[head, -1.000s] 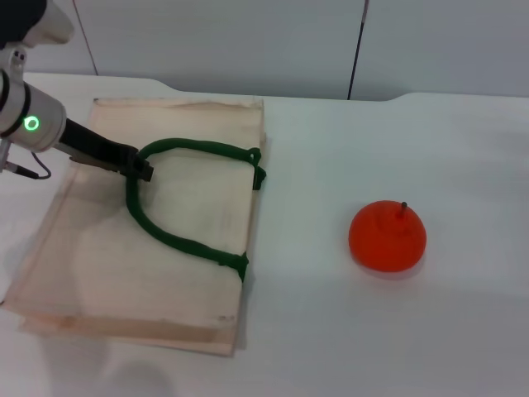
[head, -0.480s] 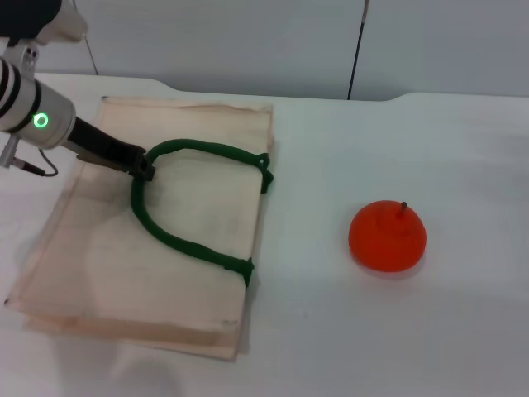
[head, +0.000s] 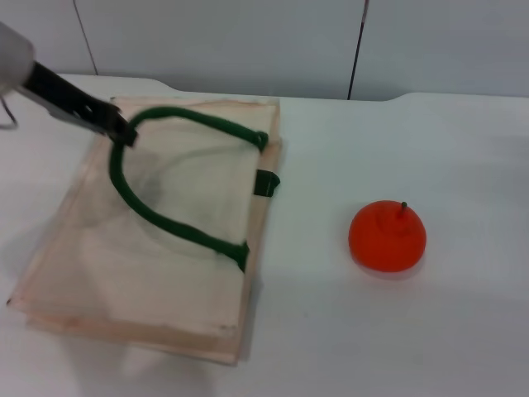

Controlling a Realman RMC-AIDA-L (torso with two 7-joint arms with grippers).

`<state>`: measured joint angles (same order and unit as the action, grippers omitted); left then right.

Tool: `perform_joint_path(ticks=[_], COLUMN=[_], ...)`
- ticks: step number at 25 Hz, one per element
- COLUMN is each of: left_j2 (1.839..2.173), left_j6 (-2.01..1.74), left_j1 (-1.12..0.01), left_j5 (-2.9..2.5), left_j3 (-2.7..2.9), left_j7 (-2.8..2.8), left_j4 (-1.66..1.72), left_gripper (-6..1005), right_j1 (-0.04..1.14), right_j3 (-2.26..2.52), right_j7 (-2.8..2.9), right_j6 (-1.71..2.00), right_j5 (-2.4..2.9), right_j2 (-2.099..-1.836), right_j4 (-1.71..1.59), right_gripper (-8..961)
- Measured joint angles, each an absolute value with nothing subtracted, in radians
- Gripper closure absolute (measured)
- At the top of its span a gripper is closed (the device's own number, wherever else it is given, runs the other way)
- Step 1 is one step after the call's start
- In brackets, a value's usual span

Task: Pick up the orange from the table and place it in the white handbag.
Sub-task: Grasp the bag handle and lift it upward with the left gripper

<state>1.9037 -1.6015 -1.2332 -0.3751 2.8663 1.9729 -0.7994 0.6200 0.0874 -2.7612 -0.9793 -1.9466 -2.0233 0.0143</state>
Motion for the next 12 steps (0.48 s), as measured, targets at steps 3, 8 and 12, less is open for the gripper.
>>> perform_joint_path(ticks=[3,8,12], left_j2=[1.877,1.852,1.851], left_j6=[-1.707,-1.872,-1.996], left_j1=[-1.274,-1.315,-1.344], left_j5=[-0.389,-0.386,-0.394], left_j3=[2.868,2.868,2.869], left_j7=[1.943,1.879,1.809], left_j4=[-0.898,-1.02,-1.128], left_gripper=[878,879,879], right_j1=[0.613,0.61,0.607], right_j3=[0.086,0.086,0.087], right_j7=[-2.761,-2.761,-2.761], right_j6=[-0.978,-0.977,-0.977], right_j5=[-1.947,-1.947,-1.947], right_j2=[-2.023,-2.023,-2.023], right_j4=[0.012,0.011,0.011], right_gripper=[182,182,182])
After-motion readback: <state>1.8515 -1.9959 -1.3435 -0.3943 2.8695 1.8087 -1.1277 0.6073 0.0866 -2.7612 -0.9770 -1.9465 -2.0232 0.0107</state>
